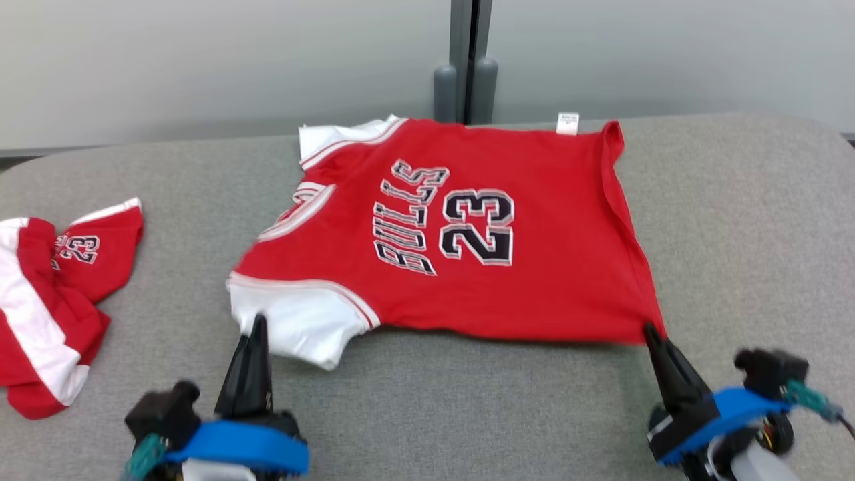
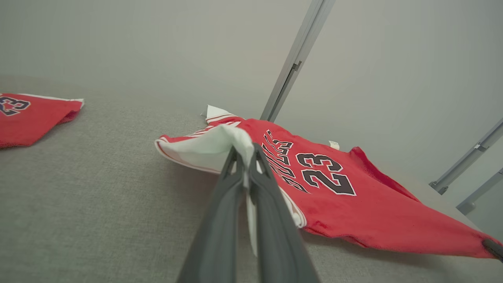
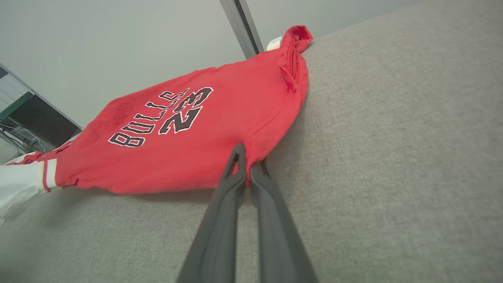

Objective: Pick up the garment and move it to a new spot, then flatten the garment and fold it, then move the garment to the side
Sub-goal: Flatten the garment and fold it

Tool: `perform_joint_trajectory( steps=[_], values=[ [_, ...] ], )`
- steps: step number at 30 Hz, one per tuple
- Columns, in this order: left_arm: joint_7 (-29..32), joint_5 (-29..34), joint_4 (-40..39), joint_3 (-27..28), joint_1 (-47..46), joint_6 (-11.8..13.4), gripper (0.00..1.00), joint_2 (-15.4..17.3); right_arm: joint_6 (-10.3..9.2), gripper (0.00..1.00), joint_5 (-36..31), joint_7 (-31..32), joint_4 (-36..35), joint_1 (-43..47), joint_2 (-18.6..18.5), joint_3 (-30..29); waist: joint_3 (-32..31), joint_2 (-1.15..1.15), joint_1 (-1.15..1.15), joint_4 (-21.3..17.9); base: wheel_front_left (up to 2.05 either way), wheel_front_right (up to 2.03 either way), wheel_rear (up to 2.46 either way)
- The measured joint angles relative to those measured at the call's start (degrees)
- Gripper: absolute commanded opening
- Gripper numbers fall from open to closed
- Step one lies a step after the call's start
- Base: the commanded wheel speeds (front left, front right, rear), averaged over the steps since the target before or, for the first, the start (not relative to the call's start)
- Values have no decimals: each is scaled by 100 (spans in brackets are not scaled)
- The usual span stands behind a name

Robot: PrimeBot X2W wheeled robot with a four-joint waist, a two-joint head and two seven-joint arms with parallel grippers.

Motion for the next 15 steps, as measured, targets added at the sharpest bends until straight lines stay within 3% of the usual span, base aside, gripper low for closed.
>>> perform_joint_trajectory(
  steps=[15],
  values=[
    [0, 73, -592, 125, 1941, 102, 0, -141, 1, 0, -512, 108, -435, 1975, 130, -522, -675, 0, 0, 175, 0, 0, 0]
  ],
)
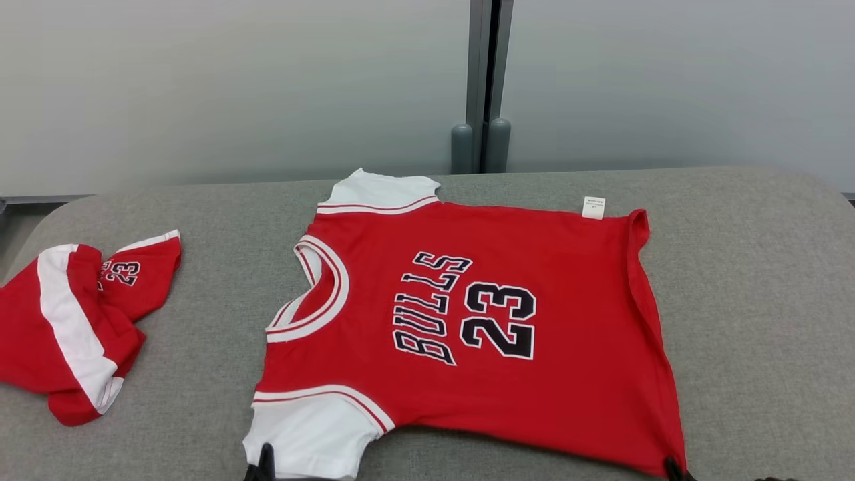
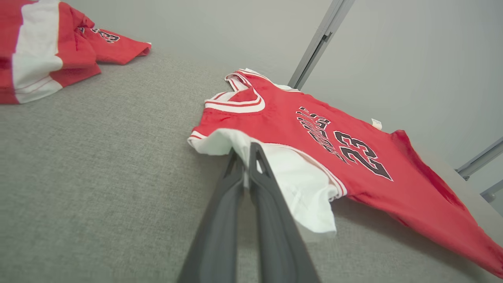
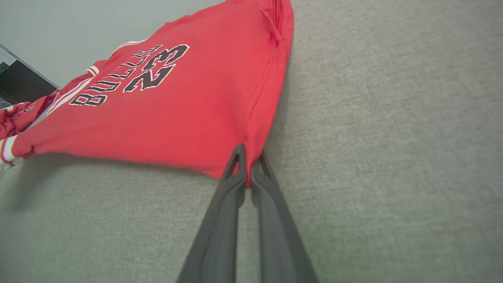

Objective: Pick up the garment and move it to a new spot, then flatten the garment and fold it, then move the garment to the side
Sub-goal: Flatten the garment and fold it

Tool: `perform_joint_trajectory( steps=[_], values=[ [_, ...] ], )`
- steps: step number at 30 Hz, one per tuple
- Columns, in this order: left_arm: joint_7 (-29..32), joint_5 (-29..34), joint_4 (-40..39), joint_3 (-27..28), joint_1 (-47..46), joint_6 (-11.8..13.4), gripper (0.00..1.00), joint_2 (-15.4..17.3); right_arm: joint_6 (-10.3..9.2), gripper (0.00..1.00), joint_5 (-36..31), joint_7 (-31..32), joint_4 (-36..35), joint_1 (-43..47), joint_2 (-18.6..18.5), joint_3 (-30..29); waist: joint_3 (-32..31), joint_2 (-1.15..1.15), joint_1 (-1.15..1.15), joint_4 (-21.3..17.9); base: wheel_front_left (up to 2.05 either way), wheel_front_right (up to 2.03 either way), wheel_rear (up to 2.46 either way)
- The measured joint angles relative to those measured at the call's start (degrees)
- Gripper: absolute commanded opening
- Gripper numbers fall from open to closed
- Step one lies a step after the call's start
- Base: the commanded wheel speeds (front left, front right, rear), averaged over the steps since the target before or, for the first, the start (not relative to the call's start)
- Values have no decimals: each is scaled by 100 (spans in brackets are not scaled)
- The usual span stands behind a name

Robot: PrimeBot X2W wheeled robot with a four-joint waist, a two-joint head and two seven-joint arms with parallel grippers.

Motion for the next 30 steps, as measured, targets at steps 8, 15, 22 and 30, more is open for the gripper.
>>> perform_joint_trajectory(
  steps=[8, 15, 22, 30],
  values=[
    [0, 71, -19, -155, 188, -32, 0, -5, -1, 0, -210, 486, -435, 411, 85, -308, -25, 1, 1, -30, 0, 0, 0],
    [0, 226, 24, -225, -360, -110, 0, 185, -1, 0, -327, 677, -716, 279, 263, -311, 70, 2, 1, -133, 0, 0, 0],
    [60, 274, 271, -402, -1226, -181, 0, 570, -1, 0, -278, 834, -854, -138, 292, -403, 276, 2, 2, -269, 0, 0, 0],
    [135, 274, 1132, -654, -2493, -187, 0, 813, -1, 0, -127, 1007, -761, -761, 269, -410, 638, 3, 2, -444, 0, 0, 0]
  ],
)
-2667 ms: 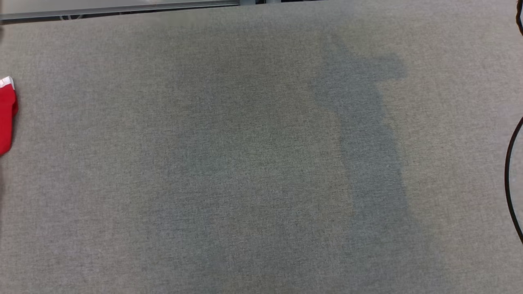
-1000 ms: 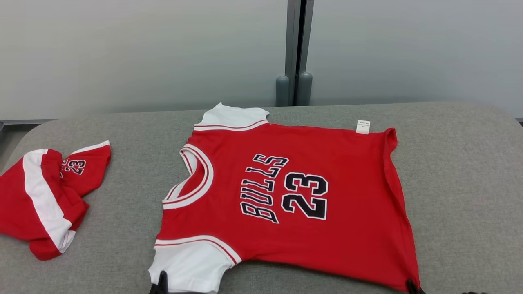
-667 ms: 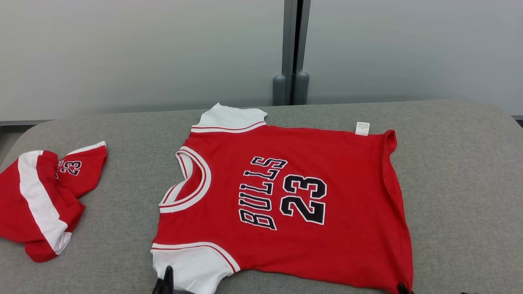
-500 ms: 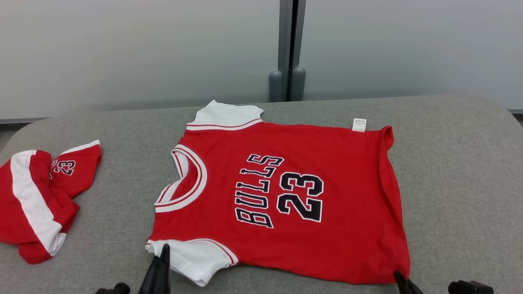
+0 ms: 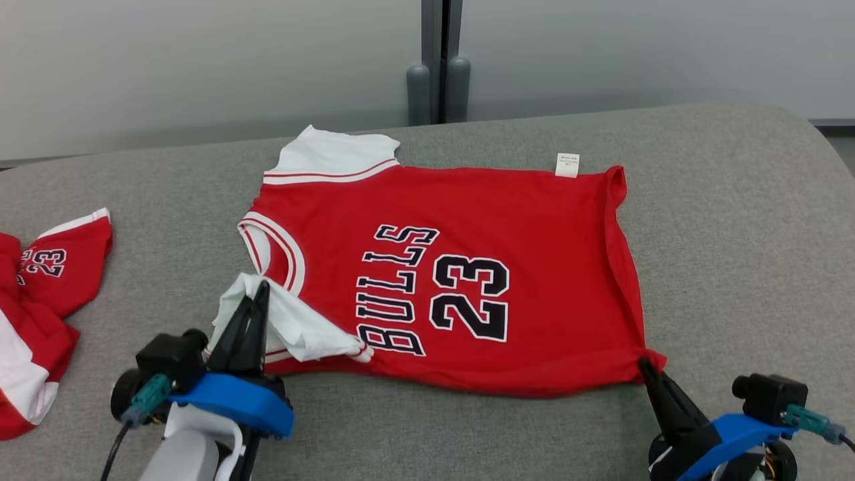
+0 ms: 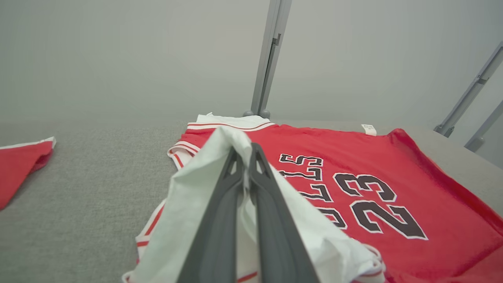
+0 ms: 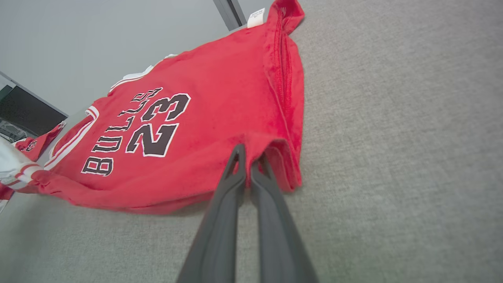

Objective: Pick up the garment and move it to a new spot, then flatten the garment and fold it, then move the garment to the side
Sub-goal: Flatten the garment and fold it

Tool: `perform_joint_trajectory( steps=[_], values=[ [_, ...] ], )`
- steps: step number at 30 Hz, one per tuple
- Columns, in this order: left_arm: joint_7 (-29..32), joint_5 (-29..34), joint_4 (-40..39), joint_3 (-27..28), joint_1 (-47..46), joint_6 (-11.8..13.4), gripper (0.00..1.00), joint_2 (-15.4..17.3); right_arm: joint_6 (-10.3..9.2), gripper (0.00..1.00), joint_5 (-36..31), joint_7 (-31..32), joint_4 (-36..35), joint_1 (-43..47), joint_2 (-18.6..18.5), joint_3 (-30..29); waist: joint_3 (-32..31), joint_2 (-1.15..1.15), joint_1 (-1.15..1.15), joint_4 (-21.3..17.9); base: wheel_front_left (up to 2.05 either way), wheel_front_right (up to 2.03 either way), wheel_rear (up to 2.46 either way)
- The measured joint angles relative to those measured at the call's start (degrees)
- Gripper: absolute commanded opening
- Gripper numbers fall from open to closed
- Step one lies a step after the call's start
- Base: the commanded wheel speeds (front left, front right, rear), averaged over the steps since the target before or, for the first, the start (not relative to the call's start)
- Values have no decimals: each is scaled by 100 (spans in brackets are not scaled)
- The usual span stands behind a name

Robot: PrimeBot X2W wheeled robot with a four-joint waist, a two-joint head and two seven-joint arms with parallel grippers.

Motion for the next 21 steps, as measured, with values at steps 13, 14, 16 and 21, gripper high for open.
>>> perform_joint_trajectory(
  steps=[13, 14, 16, 21],
  values=[
    [-81, -261, 1942, -834, -1807, -31, 31, 179, 0, 72, 53, -190, 815, -1078, 26, 135, 434, 0, 1, -96, 0, 0, 0],
    [-94, -267, 2063, -865, -1867, -31, 100, 171, 0, 100, 51, -238, 869, -1098, 32, 169, 418, 0, 1, -94, 0, 0, 0],
    [-112, -264, 2252, -878, -1930, -31, 100, 163, 0, 100, -18, -349, 982, -1096, 25, 237, 351, 1, 1, -83, 0, 0, 0],
    [-130, -178, 2084, -679, -1796, -31, 100, 175, 0, 100, -257, -665, 1125, -888, -90, 259, 111, -1, -1, -19, 0, 0, 0]
  ],
)
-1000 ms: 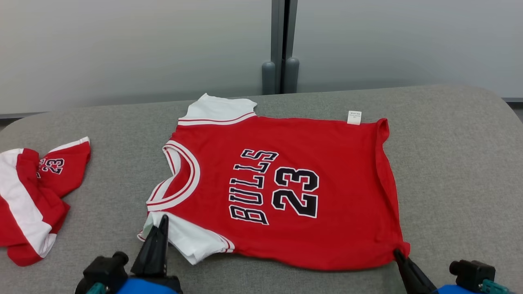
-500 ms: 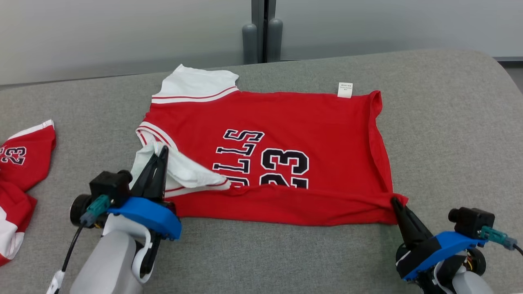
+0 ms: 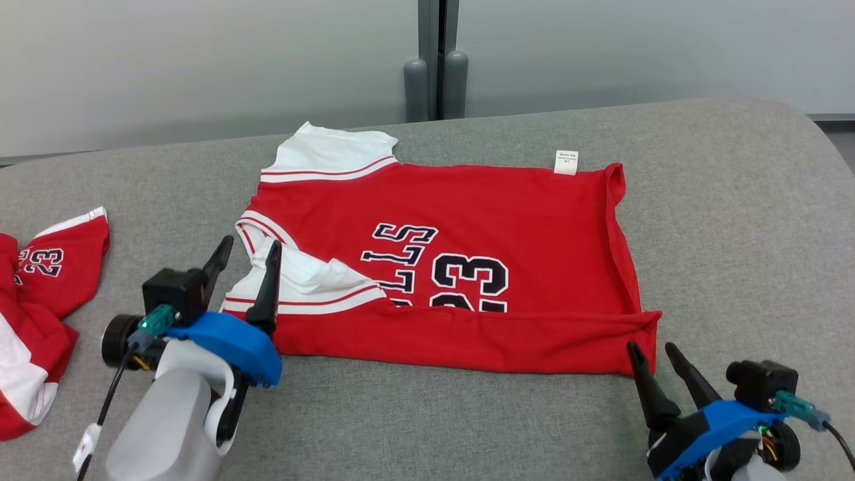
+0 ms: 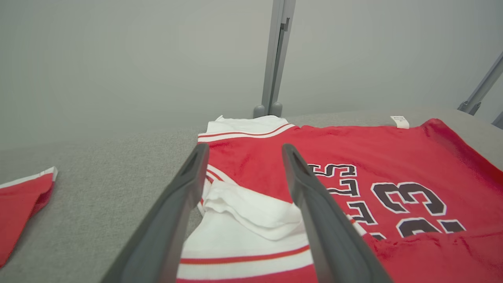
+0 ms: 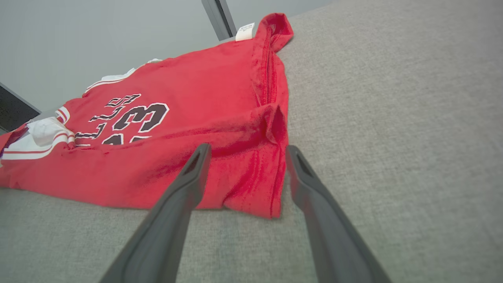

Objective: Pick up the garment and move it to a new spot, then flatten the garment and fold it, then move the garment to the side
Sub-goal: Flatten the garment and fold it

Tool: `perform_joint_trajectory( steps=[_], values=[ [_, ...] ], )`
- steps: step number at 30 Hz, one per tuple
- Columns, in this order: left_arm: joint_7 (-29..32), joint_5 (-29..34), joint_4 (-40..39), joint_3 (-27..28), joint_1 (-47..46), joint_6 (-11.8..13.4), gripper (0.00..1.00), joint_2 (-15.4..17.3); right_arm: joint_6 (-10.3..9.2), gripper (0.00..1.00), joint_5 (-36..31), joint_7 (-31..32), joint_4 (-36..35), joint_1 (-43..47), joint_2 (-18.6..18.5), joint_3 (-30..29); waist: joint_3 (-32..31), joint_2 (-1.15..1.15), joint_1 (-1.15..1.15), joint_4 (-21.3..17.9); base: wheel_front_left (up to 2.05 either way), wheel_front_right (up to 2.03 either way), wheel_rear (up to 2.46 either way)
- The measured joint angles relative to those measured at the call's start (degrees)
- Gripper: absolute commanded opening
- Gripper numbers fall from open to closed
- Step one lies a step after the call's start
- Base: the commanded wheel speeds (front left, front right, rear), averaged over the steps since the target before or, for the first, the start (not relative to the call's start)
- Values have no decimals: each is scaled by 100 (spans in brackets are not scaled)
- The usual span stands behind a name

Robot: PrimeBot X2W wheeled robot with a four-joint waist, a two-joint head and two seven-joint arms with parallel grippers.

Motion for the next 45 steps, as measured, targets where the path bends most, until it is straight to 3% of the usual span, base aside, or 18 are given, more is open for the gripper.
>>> perform_joint_trajectory(
  steps=[9, 24, 25, 26, 27, 28, 36, 45],
  values=[
    [-4, 179, -10, 360, 900, 0, 100, 120, 0, 100, -645, -120, 137, 285, -123, -90, -113, 0, -1, 44, 0, 0, 0],
    [-4, 3, 1396, 209, 440, 0, 100, -141, 1, 100, -1156, -42, 1126, -310, 114, 7, 4, 0, 1, 71, 0, 0, 0],
    [-4, -36, 1468, 179, 393, 0, 63, -168, 0, 100, -1155, -44, 1179, -335, 134, 25, 15, 0, 1, 74, 0, 0, 0],
    [-4, -83, 1514, 160, 362, 0, 14, -199, 0, 59, -1152, -44, 1240, -370, 145, 48, 22, 0, 0, 79, 0, 0, 0],
    [-4, -145, 1553, 136, 333, 0, 0, -229, 0, 25, -1145, -45, 1290, -410, 158, 69, 27, 0, 1, 84, 0, 0, 0],
    [-5, -182, 1591, 89, 302, 0, 0, -249, 0, 0, -1096, -57, 1319, -436, 168, 83, 30, 0, 1, 90, 0, 0, 0],
    [-5, -411, 1036, 235, 391, 0, 0, -144, 0, 0, -851, -259, 1460, -485, 200, 250, -168, 0, 1, 227, 0, 0, 0],
    [-5, -132, -37, 664, 1522, 10, 0, -122, 0, 0, -547, -375, 1263, -190, 180, 479, -620, 0, 0, 479, 0, 0, 0]
  ],
)
